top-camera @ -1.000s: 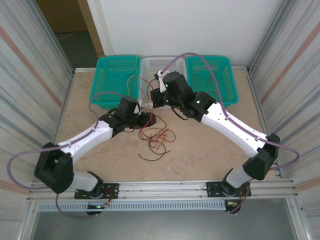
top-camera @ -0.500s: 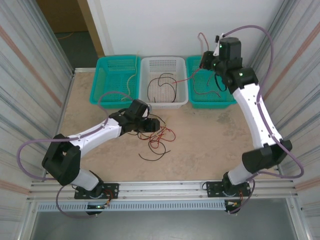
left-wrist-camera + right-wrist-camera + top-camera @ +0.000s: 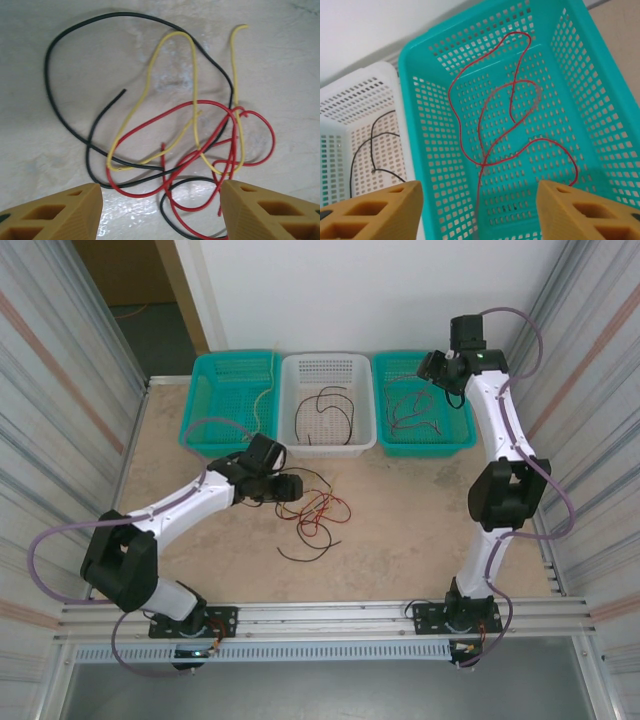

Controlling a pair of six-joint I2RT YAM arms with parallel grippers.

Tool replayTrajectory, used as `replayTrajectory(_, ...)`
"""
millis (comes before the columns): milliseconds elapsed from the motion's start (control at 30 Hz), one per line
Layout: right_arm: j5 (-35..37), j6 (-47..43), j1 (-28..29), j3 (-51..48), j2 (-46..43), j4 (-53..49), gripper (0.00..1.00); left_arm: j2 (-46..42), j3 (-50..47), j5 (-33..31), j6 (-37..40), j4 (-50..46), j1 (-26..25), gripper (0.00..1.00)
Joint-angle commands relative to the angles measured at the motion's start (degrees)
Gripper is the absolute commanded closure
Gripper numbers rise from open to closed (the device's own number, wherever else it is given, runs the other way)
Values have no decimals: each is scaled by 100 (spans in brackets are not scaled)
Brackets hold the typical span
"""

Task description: Untangle the cables

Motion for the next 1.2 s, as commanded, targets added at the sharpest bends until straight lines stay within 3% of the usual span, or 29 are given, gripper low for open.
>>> replayTrajectory(0,-76,57,95,-340,-461,-25,36,-34,156,-54,161,-245,145,36)
replayTrajectory(200,-69,156,695,-2066,-1614,554,33,430,362,43,256,-450,311,36)
replayTrajectory(533,287,854,2946,-4652,-3046,1390,35,1256,698,-115,443,-456,311,45)
replayTrajectory(733,385,1232,3773,-4967,-3004,1640,40,1666,877,-58,520,-202,320,58)
replayTrajectory(867,417,1235,3882,-4816,-2887,1633,42,1837,986,-41,548,-161,311,67)
replayTrajectory(1067,355,1191,3878,-4655,-2808,1620,42,1953,994,16,632,-118,311,62)
replayTrajectory(1167,333,1226,3894,-4698,-2808,1644,42,2025,959,13,671,-96,311,65)
